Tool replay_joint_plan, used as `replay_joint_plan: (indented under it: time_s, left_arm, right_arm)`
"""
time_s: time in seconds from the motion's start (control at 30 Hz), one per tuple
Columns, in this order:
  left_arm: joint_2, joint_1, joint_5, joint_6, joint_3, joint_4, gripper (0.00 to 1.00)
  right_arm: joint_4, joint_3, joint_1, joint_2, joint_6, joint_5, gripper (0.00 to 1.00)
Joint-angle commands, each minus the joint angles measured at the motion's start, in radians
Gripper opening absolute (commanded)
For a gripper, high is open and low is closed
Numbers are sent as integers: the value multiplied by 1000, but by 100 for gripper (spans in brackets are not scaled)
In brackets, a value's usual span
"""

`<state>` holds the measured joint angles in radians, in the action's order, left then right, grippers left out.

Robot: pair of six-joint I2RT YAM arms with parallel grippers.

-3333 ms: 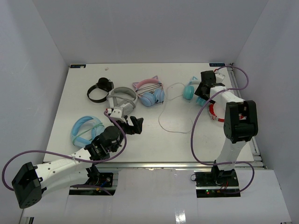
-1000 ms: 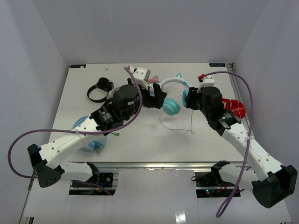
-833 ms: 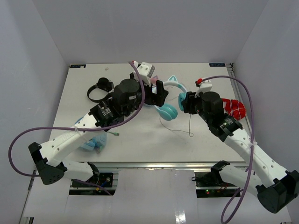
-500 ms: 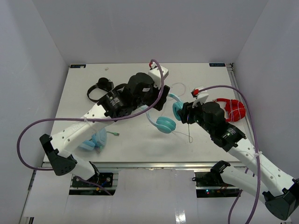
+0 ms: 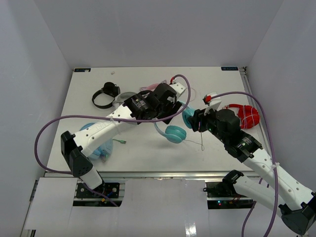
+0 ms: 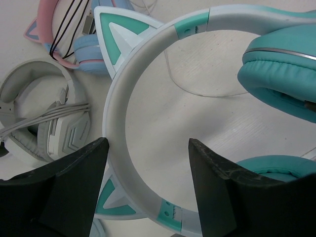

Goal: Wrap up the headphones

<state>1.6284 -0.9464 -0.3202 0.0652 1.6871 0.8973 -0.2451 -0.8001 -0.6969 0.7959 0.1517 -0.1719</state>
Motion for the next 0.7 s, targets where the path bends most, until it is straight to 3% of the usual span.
replay_joint_plan:
  time_s: [0.0,0.17,0.53,0.67]
  left_arm:
    - [-46,5,-68,-32,6,-26,76]
    - [-86,8,-119,-57,-3,-78,81]
    - [-96,21,106,-59,25,-1,80]
    - [-81,22,94,-59,9,15,79]
  right_arm:
    - [85,-16,-11,-22,3,28,8]
    - [82,-11,-13,-21,0,30,8]
    - [87,-7,-15,-41,-3,46,8]
    - [87,-8,-16,-46,-3,54,8]
